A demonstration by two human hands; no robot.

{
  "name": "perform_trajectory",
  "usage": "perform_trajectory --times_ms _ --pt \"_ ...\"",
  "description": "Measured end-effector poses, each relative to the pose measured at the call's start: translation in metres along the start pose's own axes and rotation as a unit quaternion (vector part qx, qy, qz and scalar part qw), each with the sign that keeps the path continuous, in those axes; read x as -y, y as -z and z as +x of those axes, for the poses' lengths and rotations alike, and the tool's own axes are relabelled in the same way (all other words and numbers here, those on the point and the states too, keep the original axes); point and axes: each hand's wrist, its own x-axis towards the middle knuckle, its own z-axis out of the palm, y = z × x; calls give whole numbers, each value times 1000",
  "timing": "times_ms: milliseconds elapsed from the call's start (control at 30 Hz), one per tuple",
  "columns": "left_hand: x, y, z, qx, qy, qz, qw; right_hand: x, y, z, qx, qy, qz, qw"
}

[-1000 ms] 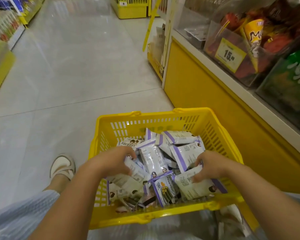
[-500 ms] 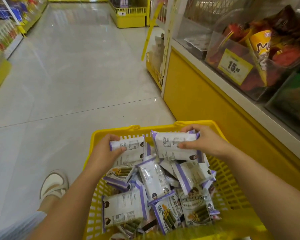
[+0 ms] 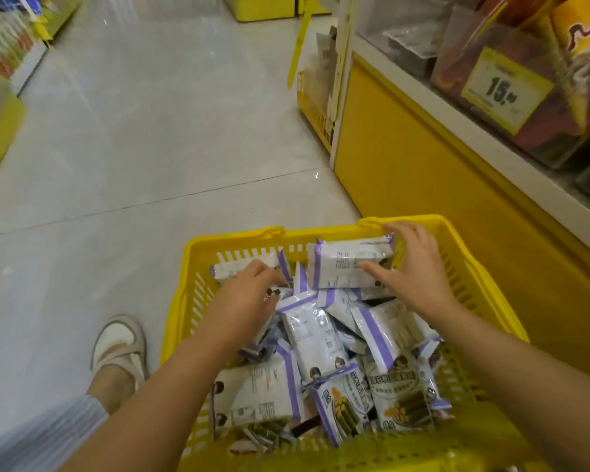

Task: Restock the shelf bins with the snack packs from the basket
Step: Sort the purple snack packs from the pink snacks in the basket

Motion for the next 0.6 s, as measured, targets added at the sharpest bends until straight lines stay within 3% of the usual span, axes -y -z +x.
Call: perform_trajectory --times_ms 67,100,167,267,400,600 --pt "-2 -4 -6 115 3 -57 992 -2 5 -10 15 42 7 999" --pt "-1 -6 -10 168 13 -71 983 -4 6 -16 60 47 17 997" --pt "1 -13 -19 252 20 -62 965 -8 7 -28 206 35 18 978" --pt "-1 -25 -34 336 8 32 941 -16 2 -43 369 59 -143 916" --pt "-8 -43 -51 329 -20 141 933 -26 -4 -58 374 127 -242 886" --pt "-8 -48 -55 281 -32 147 948 -24 4 -55 318 119 -248 907"
